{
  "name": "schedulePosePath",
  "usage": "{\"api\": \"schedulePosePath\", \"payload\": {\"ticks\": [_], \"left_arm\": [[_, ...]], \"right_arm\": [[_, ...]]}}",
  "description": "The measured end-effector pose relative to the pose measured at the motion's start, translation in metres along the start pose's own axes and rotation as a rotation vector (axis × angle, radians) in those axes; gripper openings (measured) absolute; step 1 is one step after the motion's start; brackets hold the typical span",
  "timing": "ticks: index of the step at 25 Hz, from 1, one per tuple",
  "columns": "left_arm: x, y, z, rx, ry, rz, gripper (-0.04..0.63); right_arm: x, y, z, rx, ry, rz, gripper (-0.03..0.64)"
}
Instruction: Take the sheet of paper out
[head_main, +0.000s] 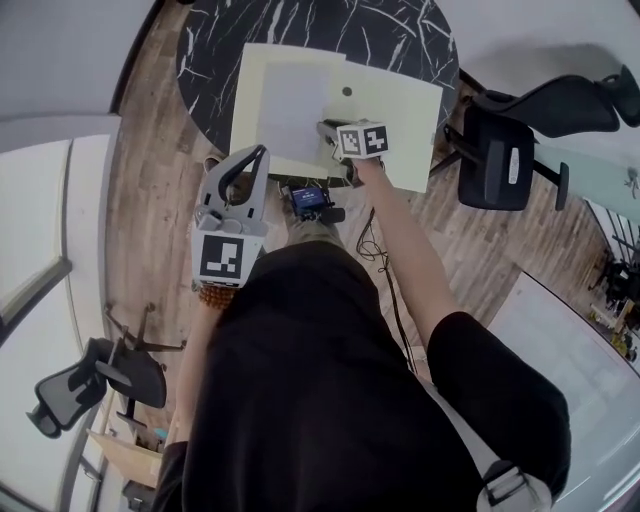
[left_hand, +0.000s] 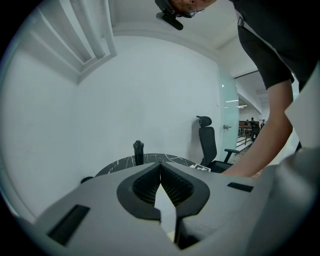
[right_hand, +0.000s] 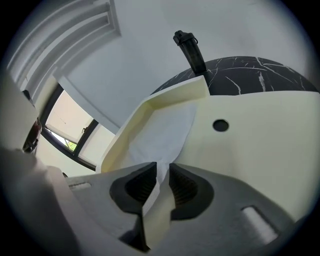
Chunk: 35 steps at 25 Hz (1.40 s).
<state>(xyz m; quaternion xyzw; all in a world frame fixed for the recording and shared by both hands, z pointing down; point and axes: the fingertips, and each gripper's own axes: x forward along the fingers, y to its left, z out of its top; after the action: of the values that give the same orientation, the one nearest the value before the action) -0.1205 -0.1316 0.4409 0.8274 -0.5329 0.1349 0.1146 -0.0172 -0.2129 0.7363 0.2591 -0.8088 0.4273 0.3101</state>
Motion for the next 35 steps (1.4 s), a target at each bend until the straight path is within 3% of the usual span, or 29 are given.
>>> {"api": "schedulePosePath", "payload": {"ticks": [10, 13, 16, 19, 26, 30, 35], "left_arm": [[0.012, -0.001, 0.003, 0.027, 0.009, -0.022, 0.0], [0.014, -0.001, 0.005, 0.028, 0.004, -0.022, 0.0], [0.016, 0.0, 0.007, 0.031, 0.003, -0.02, 0.0], [0.019, -0.001, 0.006, 0.033, 0.003, -0.018, 0.0], [0.021, 0.0, 0.011, 0.051, -0.007, -0.016, 0.0], [0.023, 0.003, 0.009, 0.122, -0.031, -0.036, 0.0], [0.026, -0.003, 0.009, 0.128, -0.032, -0.048, 0.0]], "right_arm": [[0.014, -0.011, -0.004, -0.085, 0.118, -0.155, 0.078], [0.014, -0.015, -0.004, -0.139, 0.153, -0.239, 0.019], [0.015, -0.016, -0.003, -0.149, 0.174, -0.271, 0.015], [0.014, -0.017, -0.004, -0.17, 0.178, -0.272, 0.003], [0.004, -0.014, -0.004, -0.182, 0.083, -0.212, -0.002], [-0.003, -0.013, -0.006, -0.172, 0.063, -0.184, -0.002], [-0.017, -0.013, -0.001, -0.157, 0.018, -0.16, -0.002]]}}
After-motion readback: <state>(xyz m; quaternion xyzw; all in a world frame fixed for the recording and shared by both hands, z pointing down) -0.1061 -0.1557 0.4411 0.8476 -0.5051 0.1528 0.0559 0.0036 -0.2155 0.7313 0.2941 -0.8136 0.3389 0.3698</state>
